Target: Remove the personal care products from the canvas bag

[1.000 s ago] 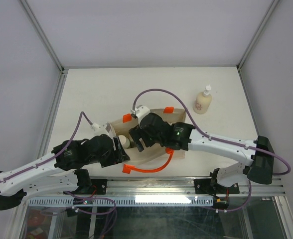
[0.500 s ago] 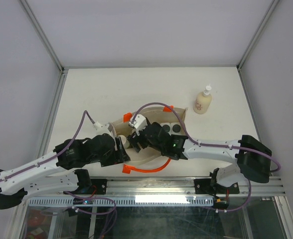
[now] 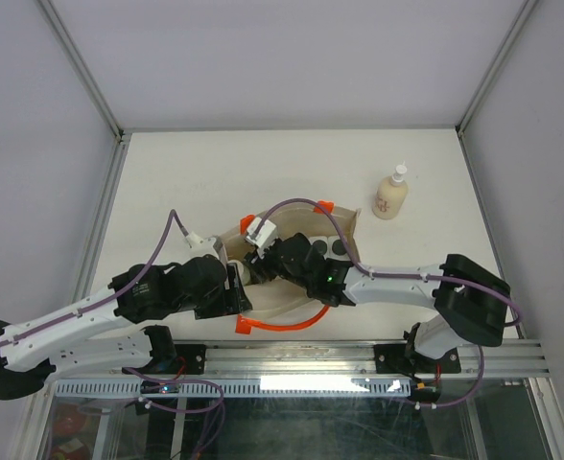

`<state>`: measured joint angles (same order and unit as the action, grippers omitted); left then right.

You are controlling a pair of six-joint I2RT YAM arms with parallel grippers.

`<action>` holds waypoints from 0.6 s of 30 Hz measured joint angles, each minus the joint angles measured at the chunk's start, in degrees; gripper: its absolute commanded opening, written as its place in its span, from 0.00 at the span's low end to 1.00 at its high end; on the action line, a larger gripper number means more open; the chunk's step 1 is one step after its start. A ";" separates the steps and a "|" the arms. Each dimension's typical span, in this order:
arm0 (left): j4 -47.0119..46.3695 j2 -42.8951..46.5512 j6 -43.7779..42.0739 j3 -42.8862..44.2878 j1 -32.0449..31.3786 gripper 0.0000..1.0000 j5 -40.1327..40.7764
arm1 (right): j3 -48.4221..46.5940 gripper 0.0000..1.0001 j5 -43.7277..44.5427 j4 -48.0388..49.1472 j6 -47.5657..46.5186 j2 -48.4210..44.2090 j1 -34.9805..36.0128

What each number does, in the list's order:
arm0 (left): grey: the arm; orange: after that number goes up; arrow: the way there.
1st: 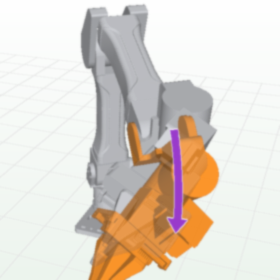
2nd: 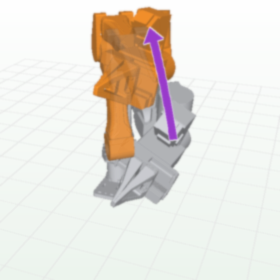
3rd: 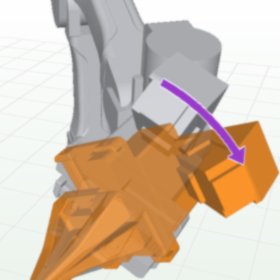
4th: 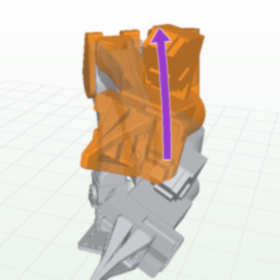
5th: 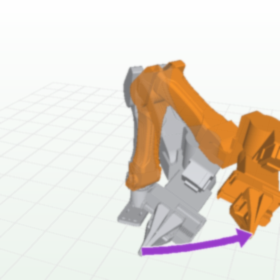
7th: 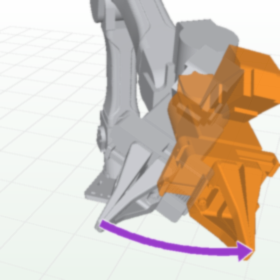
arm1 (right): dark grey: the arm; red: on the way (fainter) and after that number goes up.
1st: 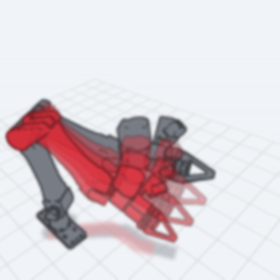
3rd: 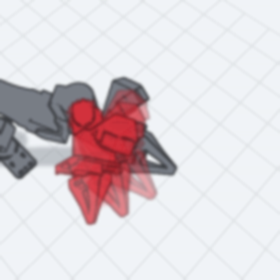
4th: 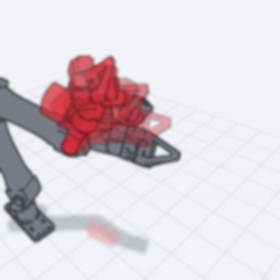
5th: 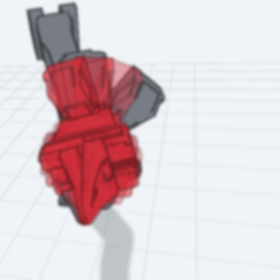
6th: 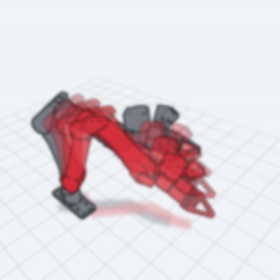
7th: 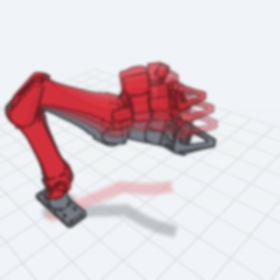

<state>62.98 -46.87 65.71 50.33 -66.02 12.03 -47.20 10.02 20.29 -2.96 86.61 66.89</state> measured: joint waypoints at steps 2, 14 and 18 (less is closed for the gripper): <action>0.00 0.02 -0.15 0.00 0.00 0.65 -0.02 | 0.92 0.47 0.11 1.73 -0.83 0.00 -0.09; -0.57 0.28 -0.11 0.02 0.00 0.66 0.00 | 4.81 0.19 0.04 10.45 -2.40 0.04 -0.76; -0.68 0.28 -0.11 0.00 0.00 0.65 0.00 | 4.74 0.13 -0.22 10.51 -3.08 0.02 -0.90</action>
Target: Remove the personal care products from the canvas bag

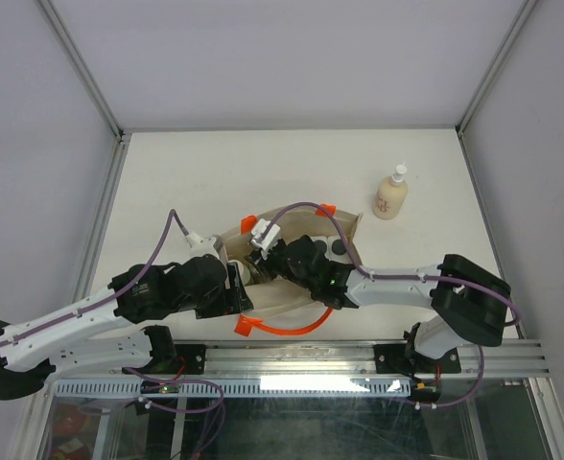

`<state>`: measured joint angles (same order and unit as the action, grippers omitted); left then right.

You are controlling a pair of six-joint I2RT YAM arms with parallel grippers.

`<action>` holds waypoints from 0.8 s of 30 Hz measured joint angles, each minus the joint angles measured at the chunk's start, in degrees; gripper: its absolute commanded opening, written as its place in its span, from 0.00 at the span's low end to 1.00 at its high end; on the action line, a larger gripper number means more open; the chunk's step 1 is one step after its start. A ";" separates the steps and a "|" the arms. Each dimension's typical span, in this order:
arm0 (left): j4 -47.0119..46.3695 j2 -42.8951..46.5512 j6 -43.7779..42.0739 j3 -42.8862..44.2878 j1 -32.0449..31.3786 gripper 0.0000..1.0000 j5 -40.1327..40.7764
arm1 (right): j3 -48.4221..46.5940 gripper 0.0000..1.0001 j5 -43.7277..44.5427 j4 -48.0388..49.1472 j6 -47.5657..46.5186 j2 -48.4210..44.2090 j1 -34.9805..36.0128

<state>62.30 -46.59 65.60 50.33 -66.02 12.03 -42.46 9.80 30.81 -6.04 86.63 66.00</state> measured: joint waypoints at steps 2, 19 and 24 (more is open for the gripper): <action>0.07 0.04 0.00 0.02 0.00 0.66 0.04 | -1.05 0.00 -0.20 -2.01 -0.26 -0.09 0.00; 0.33 -0.04 -0.02 0.00 0.00 0.66 0.57 | -12.92 0.00 0.59 -29.68 2.12 -6.27 -0.20; 0.22 -0.31 -0.04 0.00 0.00 0.66 0.92 | -19.15 0.00 4.42 -36.94 5.44 -9.31 -0.28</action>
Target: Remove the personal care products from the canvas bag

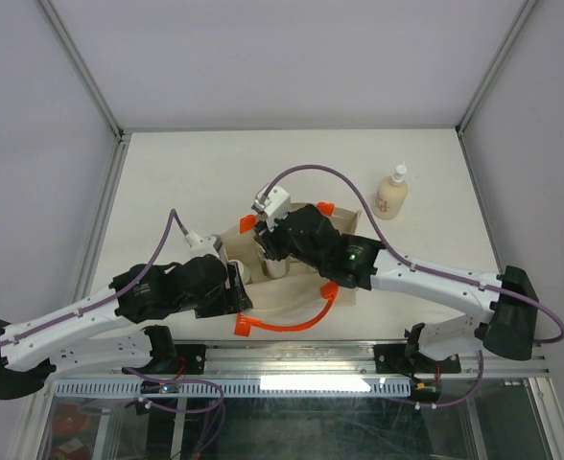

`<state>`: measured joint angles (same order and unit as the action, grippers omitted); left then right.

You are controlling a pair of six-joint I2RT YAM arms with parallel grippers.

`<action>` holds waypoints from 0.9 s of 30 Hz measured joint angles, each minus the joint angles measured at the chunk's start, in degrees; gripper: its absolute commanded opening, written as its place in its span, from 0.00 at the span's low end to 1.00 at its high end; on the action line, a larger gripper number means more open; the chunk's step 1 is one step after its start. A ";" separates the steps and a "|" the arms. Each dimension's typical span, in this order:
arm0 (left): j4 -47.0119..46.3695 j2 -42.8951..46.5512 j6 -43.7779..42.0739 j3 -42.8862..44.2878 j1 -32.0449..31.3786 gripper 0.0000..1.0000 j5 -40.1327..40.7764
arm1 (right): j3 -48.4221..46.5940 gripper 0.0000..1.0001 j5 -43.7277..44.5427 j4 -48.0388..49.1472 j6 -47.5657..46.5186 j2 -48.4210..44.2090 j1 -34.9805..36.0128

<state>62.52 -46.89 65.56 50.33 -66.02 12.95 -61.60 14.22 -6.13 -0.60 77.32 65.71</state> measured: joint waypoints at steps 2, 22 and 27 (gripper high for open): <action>-0.04 -0.24 -0.04 0.02 0.00 0.66 0.07 | -2.99 0.00 1.88 -3.56 1.73 -0.96 0.00; -0.02 -1.36 -1.66 0.63 0.00 0.67 0.24 | -41.03 0.00 20.50 -35.98 0.35 -2.43 -1.05; -0.02 -1.66 -1.86 0.79 0.00 0.67 0.42 | -45.13 0.00 25.00 -37.20 -4.52 -2.45 -6.54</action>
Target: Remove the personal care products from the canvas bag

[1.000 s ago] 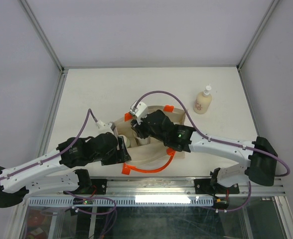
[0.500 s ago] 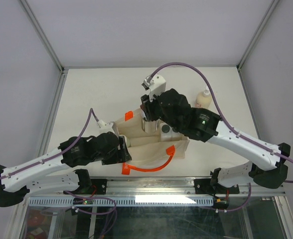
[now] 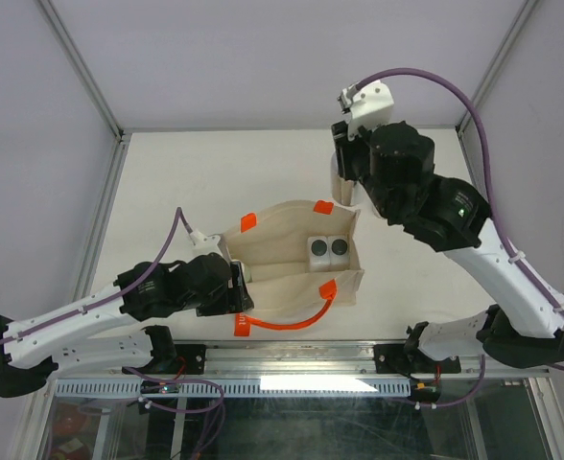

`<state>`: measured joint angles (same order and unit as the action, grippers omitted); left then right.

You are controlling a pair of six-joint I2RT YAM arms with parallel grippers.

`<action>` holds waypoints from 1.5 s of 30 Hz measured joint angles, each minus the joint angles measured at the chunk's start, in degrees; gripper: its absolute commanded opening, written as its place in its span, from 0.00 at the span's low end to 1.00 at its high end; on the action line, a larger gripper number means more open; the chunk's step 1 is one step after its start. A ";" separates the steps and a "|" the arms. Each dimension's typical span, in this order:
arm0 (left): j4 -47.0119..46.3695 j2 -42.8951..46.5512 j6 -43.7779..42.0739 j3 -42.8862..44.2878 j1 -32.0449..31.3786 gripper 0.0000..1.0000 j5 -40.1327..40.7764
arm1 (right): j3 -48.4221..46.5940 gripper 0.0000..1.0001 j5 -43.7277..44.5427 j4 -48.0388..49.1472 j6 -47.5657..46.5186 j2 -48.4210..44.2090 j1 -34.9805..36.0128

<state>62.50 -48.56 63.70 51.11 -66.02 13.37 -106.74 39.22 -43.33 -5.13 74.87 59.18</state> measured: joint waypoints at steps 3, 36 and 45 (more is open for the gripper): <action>0.02 -0.31 0.00 0.17 0.00 0.67 0.02 | -0.33 0.00 0.59 -0.61 -1.77 0.00 -6.71; 0.09 -2.78 -0.11 1.60 0.00 0.67 -0.04 | 58.86 0.00 -32.54 46.49 4.00 -4.87 -66.23; 0.17 -3.41 -0.11 1.84 0.00 0.67 -0.02 | 58.84 0.00 -38.62 51.87 1.62 4.26 -66.34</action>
<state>62.67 -51.96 63.59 52.95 -66.02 13.34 -47.90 0.60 8.54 -3.51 79.13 -7.16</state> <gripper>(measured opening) 0.673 0.363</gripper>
